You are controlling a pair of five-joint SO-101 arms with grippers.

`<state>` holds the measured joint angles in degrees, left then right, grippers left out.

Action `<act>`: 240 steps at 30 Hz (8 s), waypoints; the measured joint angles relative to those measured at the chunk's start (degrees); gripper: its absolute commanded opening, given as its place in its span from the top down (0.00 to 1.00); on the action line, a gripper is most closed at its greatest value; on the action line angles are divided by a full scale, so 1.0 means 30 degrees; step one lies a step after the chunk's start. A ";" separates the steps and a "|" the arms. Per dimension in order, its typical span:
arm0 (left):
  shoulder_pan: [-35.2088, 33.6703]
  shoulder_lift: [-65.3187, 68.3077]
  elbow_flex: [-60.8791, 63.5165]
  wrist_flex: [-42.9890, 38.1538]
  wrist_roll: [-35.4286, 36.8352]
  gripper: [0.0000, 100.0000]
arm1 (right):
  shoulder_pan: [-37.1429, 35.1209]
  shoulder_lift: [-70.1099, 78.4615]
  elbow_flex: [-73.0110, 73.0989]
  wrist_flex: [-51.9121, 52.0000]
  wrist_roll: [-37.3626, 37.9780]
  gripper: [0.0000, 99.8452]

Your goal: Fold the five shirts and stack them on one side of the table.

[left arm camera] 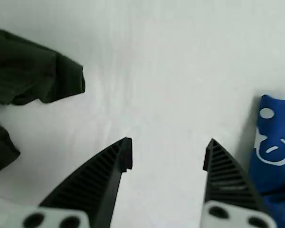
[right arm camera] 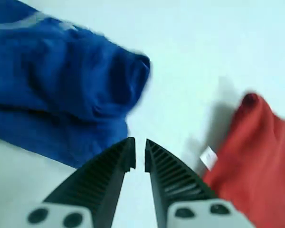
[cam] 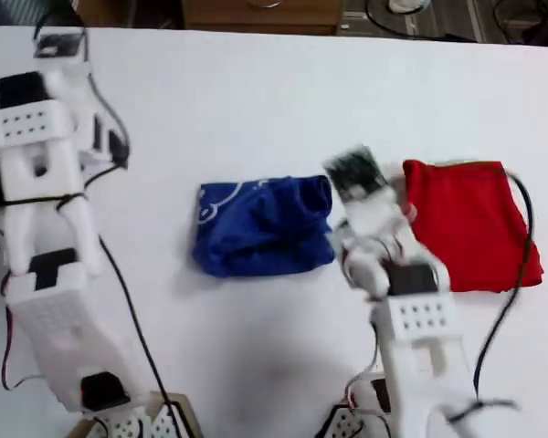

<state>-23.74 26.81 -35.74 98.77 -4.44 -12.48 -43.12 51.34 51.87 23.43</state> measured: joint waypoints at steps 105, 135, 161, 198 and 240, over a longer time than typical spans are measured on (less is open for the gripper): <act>-0.3370 0.0029 0.3223 -0.1700 0.0000 0.74 | -0.4337 1.9487 -2.0982 1.5209 0.3048 0.98; -0.3370 0.0029 0.3223 -0.2051 -0.0674 0.74 | -0.2549 1.6440 -1.6322 0.9114 0.2842 0.76; -0.3370 0.0029 0.3223 -0.2051 -0.0674 0.74 | -0.6505 1.6762 -1.4916 1.4007 0.4220 0.76; -0.3370 0.0029 0.3223 -0.2051 -0.0674 0.74 | -0.7355 1.6469 -1.4212 1.1780 0.3780 0.76; -0.3370 0.0029 0.3223 -0.2051 -0.0703 0.74 | -0.0059 2.2857 -1.9487 0.7941 0.2667 0.98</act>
<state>-33.85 26.90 -26.07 92.62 -6.55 -12.66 25.45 -7.12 75.69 31.43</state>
